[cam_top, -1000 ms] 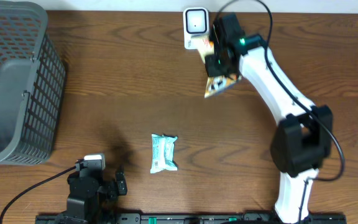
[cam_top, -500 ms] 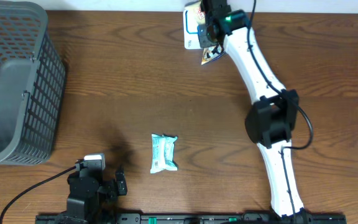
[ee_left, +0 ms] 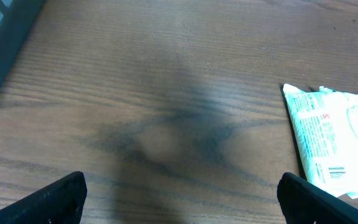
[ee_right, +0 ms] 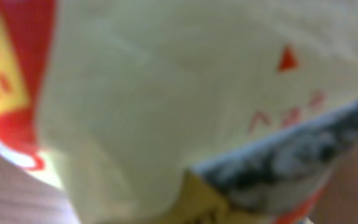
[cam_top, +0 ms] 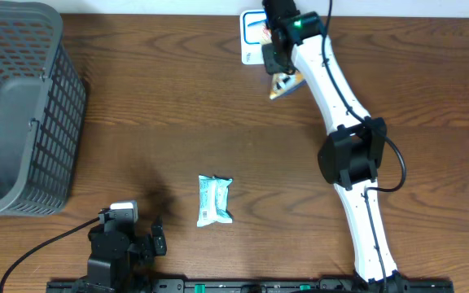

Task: Scan the item barcode
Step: 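Hold the snack bag up against the white scanner, then move the snack bag to the right table edge and release it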

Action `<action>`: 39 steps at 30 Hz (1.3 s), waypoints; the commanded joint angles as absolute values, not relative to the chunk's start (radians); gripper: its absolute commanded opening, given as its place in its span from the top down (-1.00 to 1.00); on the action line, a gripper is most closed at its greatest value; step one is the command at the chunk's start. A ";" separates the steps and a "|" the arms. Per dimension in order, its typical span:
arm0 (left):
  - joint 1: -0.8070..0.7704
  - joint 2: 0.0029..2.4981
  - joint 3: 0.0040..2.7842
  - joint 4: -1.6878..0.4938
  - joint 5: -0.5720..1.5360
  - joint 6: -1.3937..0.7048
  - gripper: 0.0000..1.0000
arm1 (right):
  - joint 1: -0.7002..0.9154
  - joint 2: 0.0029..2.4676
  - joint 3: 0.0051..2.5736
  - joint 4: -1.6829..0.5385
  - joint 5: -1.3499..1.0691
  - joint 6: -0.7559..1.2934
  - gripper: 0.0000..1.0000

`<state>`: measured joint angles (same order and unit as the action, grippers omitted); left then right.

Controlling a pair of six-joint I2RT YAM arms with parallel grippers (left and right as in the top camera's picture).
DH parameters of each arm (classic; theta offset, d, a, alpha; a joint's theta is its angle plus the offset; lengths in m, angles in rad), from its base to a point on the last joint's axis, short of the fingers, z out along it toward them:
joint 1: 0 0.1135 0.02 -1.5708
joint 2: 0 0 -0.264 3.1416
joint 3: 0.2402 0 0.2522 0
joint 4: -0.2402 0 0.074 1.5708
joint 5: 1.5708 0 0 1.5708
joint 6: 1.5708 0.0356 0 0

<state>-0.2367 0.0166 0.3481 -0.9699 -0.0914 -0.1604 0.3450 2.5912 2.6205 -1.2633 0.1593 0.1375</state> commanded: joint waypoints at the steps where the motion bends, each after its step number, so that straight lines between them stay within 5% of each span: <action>1: -0.239 0.010 0.346 -0.979 -0.090 -0.163 -0.96 | 0.279 2.526 2.681 -1.369 0.254 0.178 0.98; 9: -0.239 0.010 0.346 -0.979 -0.090 -0.163 -0.96 | 0.006 2.516 2.654 -1.589 0.458 0.251 0.98; 21: -0.239 0.010 0.346 -0.979 -0.090 -0.163 -0.95 | -0.384 2.516 2.489 -1.491 0.400 0.273 0.97; 22: -0.239 0.010 0.346 -0.979 -0.090 -0.163 -0.96 | -0.406 2.516 2.479 -1.486 0.392 0.277 0.88; 24: -0.239 0.010 0.346 -0.979 -0.090 -0.163 -0.96 | -0.443 2.516 2.477 -1.485 0.350 0.276 0.06; 25: -0.239 0.010 0.346 -0.979 -0.090 -0.163 -0.96 | -0.458 2.514 2.481 -1.486 0.302 0.272 -0.99; 31: -0.239 0.010 0.346 -0.979 -0.090 -0.163 -0.96 | -0.440 2.481 2.507 -1.545 0.039 0.265 -0.99; 39: -0.239 0.010 0.346 -0.979 -0.090 -0.163 -0.95 | -0.193 2.466 2.507 -1.565 0.070 0.429 -0.99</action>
